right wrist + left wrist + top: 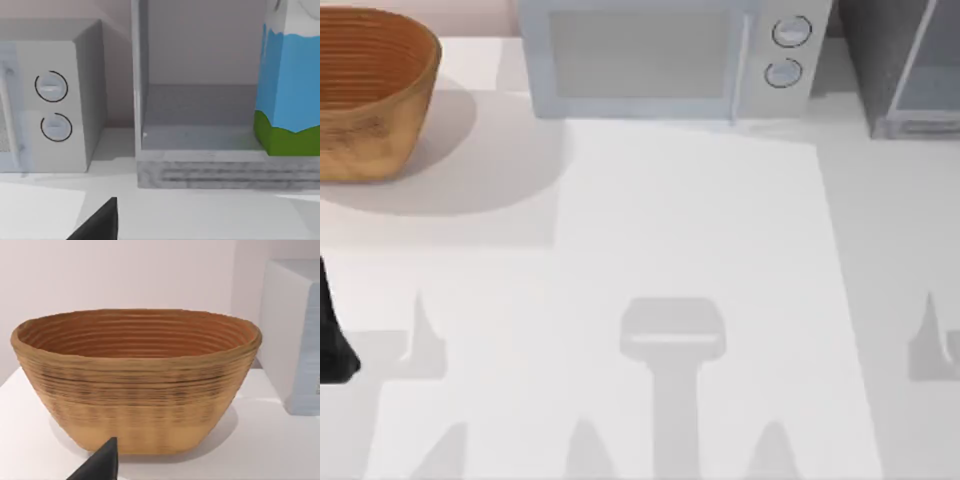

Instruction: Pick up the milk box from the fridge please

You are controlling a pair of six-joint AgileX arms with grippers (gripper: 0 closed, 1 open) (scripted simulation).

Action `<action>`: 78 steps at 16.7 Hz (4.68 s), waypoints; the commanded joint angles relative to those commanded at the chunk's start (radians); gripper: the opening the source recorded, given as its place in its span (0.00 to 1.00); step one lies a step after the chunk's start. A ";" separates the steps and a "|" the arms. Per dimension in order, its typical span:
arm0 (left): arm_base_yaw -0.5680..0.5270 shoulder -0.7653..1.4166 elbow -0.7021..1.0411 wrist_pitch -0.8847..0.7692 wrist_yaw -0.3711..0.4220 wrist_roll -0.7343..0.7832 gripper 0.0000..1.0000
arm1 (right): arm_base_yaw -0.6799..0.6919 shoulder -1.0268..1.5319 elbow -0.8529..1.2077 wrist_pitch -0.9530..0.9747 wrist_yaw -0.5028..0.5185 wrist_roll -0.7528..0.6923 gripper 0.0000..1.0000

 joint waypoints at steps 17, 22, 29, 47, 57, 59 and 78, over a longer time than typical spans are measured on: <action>0.000 0.000 0.000 0.000 0.000 0.000 1.00 | -0.321 1.078 0.098 0.953 -0.303 0.007 1.00; 0.000 0.000 0.000 0.000 0.000 0.000 1.00 | -0.442 1.509 0.135 1.321 -0.423 0.016 1.00; 0.000 0.000 0.000 0.000 0.000 0.000 1.00 | -0.532 1.789 0.183 1.613 -0.513 0.018 1.00; 0.000 0.000 0.000 0.000 0.000 0.000 1.00 | -0.368 2.072 0.809 1.284 -0.338 0.008 1.00; 0.000 0.000 0.000 0.000 0.000 0.000 1.00 | -0.336 2.127 0.922 1.203 -0.302 0.006 1.00; 0.000 0.000 0.000 0.000 0.000 0.000 1.00 | -0.325 2.166 1.001 1.169 -0.290 0.006 1.00; 0.000 0.000 0.000 0.000 0.000 0.000 1.00 | -0.297 2.242 1.159 1.086 -0.261 0.005 0.25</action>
